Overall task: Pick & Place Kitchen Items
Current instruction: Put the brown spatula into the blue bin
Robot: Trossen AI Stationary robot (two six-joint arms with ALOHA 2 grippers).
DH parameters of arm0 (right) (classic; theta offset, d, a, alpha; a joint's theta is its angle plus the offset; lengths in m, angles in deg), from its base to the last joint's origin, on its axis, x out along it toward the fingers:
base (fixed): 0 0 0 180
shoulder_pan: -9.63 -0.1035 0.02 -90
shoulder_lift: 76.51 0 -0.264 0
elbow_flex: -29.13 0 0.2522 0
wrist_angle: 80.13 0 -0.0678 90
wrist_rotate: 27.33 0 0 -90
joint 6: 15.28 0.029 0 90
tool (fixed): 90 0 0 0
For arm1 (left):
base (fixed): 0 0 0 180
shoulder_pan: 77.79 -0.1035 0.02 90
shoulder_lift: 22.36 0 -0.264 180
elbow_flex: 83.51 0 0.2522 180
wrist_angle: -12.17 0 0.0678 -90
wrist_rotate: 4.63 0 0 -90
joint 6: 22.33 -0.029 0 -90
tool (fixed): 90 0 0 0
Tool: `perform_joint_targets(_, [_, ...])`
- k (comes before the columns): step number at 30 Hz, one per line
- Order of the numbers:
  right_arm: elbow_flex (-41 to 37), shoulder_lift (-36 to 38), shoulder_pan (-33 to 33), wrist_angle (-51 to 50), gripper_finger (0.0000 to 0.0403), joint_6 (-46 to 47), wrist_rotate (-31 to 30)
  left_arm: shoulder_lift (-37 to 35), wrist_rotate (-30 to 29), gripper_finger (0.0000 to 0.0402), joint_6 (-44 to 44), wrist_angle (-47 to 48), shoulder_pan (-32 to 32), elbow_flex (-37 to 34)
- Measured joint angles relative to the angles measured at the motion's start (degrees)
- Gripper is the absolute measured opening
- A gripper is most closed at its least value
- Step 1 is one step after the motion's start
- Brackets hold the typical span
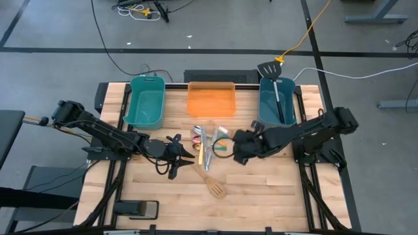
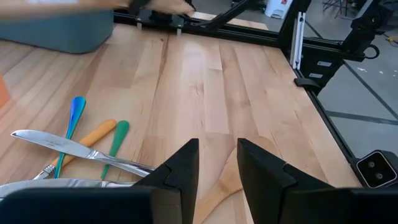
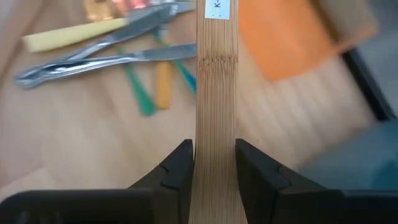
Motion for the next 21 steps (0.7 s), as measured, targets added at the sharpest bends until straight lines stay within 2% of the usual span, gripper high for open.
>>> perform_joint_targets(11, [0.02,8.69,9.79,-10.09,0.0104,2.55,-3.00,0.02,0.02,0.0115,0.03,0.00,0.01,0.00])
perform_joint_targets(21, [0.02,12.56,23.87,-14.42,0.0104,1.44,-4.05,0.00,0.04,0.0115,0.03,0.02,0.01,0.00])
